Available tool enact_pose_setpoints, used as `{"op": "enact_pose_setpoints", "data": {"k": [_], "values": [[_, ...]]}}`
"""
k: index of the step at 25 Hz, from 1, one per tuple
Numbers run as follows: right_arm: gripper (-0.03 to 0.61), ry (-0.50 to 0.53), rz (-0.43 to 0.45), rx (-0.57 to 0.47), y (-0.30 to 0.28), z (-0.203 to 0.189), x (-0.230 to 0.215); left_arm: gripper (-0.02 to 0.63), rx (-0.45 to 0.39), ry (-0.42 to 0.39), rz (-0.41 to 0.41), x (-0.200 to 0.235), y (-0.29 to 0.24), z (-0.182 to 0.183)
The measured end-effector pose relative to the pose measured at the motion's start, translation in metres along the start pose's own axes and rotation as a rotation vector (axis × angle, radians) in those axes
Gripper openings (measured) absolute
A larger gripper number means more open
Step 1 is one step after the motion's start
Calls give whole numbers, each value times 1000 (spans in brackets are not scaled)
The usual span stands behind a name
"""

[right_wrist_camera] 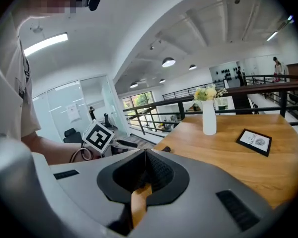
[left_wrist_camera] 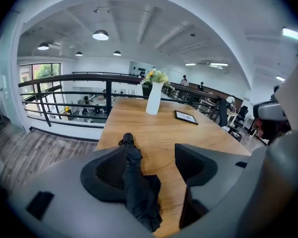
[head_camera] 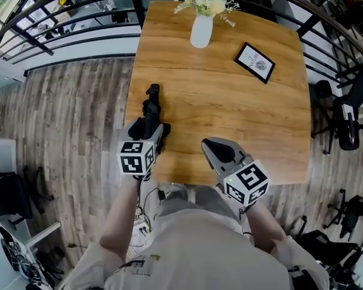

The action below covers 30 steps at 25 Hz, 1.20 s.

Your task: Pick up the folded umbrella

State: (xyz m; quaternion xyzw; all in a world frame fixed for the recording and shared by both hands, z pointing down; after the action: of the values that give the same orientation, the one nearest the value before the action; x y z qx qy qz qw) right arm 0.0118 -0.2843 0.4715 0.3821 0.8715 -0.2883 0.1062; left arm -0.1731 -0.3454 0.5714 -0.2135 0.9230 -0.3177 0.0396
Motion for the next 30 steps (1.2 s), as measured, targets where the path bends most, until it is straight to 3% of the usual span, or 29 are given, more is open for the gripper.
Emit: {"op": "enact_pose_setpoints", "data": {"k": [5,11,15,22,27,30], "values": [[29,1,40,72,-20,-13,-23,319,122,2,44,6,-41,-34],[29,0,74,124,-31,-20,-41,322,216,66,121,19,-70,-68],[29,1,60,169,-31,-28,-52,341,295,39,123,19,-88,-89],[29,-153,48,52,-19,-12,-67,344,346,-8,170,33,-102,-112],[29,-147,31,66,-18,-16,-71,344,360,-62,191,36,-109,-124],[29,-153,33,68,-16,-17,-67,341,357,-43,176,38,-108,-126]]}}
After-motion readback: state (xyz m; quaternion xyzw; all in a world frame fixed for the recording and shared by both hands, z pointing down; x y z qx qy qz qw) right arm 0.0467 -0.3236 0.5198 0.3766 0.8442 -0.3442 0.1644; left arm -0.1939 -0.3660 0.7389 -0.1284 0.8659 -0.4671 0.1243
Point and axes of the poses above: the fingertips, and each gripper's own axes: y backward along the fingers, x to its left, z out of its top, the point moved 3 cm from there along y, backward along the fingers, and after that the axes turned 9 degrees about -y, right-handed, at the moved point
